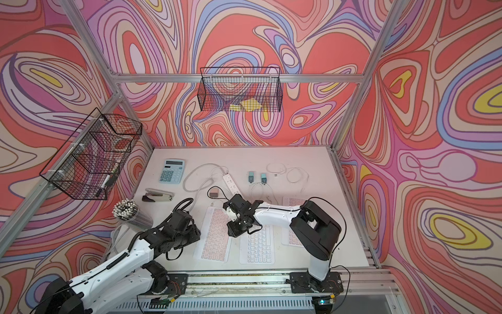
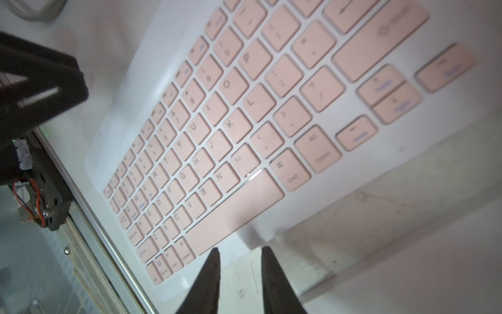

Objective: Unplug the wireless keyboard
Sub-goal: Adjust the keyboard at the center of the board.

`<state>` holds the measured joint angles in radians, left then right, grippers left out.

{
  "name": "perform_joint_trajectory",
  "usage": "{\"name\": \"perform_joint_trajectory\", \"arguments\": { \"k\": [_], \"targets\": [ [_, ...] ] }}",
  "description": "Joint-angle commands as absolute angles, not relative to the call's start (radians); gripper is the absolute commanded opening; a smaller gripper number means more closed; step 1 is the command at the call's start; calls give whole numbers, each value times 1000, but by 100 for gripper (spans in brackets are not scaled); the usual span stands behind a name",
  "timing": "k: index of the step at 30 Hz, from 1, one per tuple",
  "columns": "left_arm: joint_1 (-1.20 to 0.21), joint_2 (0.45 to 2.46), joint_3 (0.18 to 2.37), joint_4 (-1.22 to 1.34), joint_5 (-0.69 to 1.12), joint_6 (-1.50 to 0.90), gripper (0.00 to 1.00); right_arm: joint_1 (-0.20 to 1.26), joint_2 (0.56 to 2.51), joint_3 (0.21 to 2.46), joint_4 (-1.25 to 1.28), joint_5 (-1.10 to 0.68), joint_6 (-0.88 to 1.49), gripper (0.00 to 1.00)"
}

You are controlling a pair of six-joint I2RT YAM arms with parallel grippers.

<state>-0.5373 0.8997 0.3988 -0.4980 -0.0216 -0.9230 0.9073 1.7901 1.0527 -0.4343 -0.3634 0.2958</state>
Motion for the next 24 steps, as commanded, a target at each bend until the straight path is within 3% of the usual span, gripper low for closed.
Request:
{"name": "perform_joint_trajectory", "arguments": {
  "k": [1, 10, 24],
  "targets": [
    [-518, 894, 428, -525, -4, -892, 57, 935, 1821, 1047, -438, -465, 279, 29],
    [-460, 837, 439, -581, -2, -832, 58, 981, 1875, 1058, -413, -512, 313, 30],
    [-394, 791, 455, -610, 8, -785, 58, 983, 2047, 1264, -345, -582, 327, 29]
  ]
}}
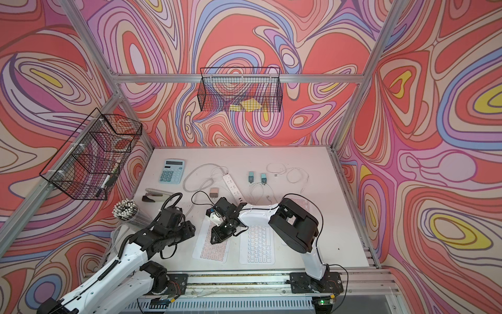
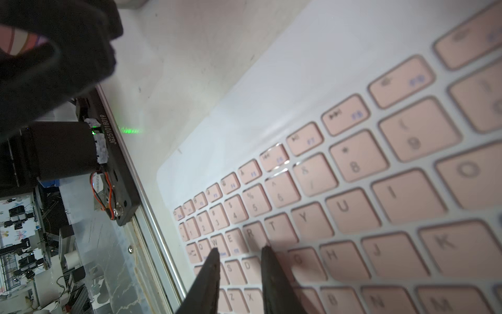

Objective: Unplug the wireless keyboard
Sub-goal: Adjust the keyboard at the center of the board.

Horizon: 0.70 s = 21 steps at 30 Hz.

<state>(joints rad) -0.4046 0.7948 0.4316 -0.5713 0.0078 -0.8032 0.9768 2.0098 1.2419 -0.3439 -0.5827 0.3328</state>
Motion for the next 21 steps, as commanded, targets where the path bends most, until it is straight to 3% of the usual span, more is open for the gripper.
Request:
{"name": "perform_joint_trajectory", "arguments": {
  "k": [1, 13, 21],
  "targets": [
    [-393, 795, 456, -611, 10, -785, 58, 982, 2043, 1274, -357, -578, 317, 29],
    [-391, 840, 469, -588, 15, -785, 58, 950, 1833, 1223, -548, -505, 208, 32],
    [-388, 874, 463, -551, 29, -781, 58, 940, 1814, 1137, -616, -484, 195, 33]
  ]
}}
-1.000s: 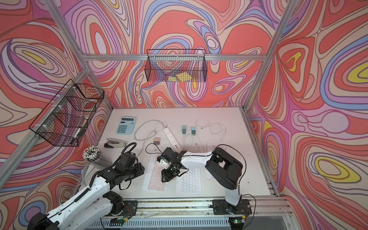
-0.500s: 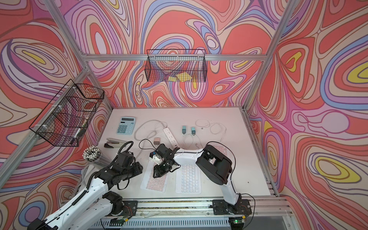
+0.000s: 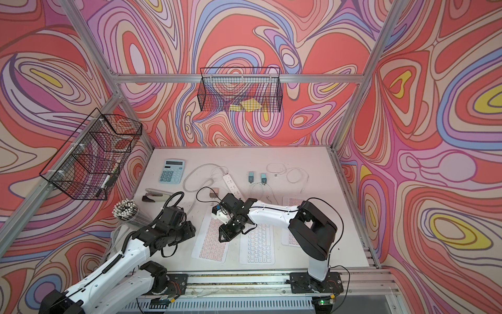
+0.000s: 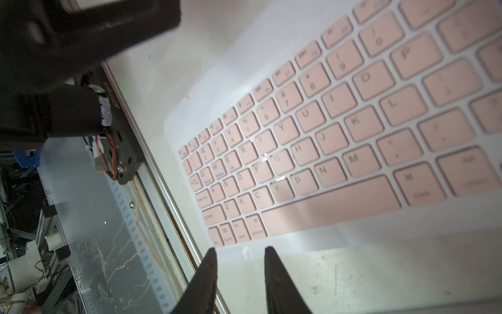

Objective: Unplug the wireless keyboard
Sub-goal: Adjust the keyboard at the center of the board.

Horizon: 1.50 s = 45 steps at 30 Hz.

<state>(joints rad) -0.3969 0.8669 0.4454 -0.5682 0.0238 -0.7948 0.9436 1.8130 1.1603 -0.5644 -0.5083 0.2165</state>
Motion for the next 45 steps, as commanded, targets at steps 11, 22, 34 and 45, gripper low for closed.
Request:
{"name": "perform_joint_trajectory", "arguments": {
  "k": [11, 22, 34, 45],
  "targets": [
    [-372, 864, 451, -529, 40, -776, 58, 942, 1907, 1124, -574, -532, 215, 33],
    [-330, 862, 458, -506, 74, -746, 59, 1004, 2051, 1269, -525, -628, 261, 32],
    [-318, 827, 459, -523, 50, -753, 59, 922, 2034, 1440, -549, -610, 221, 33],
    [-319, 896, 490, -492, 52, -753, 59, 728, 2053, 1539, -614, -409, 165, 35]
  ]
}}
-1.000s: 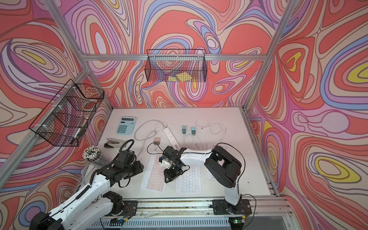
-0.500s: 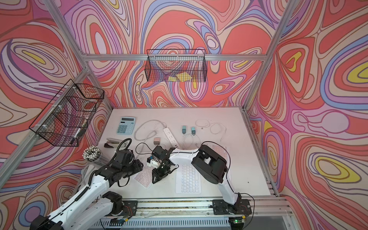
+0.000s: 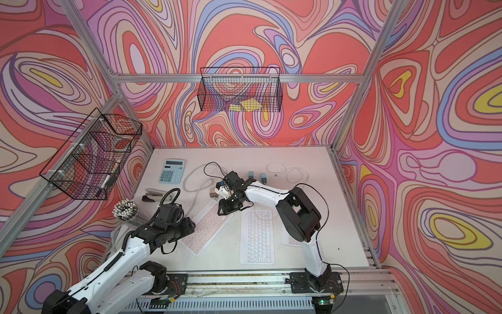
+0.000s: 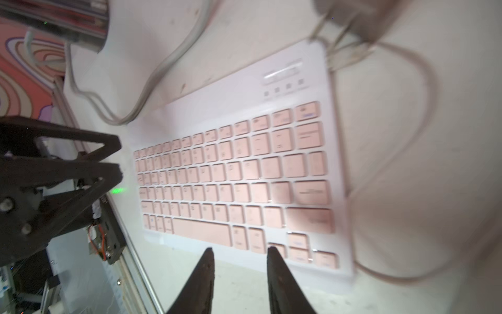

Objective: Unplug the wireless keyboard
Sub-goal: Adjust the keyboard at the center of the board.

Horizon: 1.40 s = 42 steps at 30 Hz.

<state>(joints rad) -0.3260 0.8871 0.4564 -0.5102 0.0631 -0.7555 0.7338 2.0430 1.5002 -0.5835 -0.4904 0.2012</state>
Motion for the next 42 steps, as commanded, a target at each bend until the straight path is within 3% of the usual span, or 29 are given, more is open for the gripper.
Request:
{"name": "perform_joint_trajectory", "arguments": {
  "k": [1, 13, 34, 38, 42],
  "targets": [
    [-319, 900, 492, -491, 52, -753, 59, 727, 2069, 1559, -615, -391, 158, 36],
    [-318, 920, 496, -477, 54, -751, 59, 727, 2173, 1588, -631, -225, 167, 36],
    [-318, 965, 485, -423, 63, -733, 59, 941, 2071, 1376, -523, -349, 394, 35],
    [-317, 973, 485, -419, 57, -734, 59, 954, 2032, 1363, -520, -393, 378, 35],
    [-317, 966, 483, -429, 35, -745, 59, 927, 2000, 1399, -583, -329, 277, 35]
  ]
}}
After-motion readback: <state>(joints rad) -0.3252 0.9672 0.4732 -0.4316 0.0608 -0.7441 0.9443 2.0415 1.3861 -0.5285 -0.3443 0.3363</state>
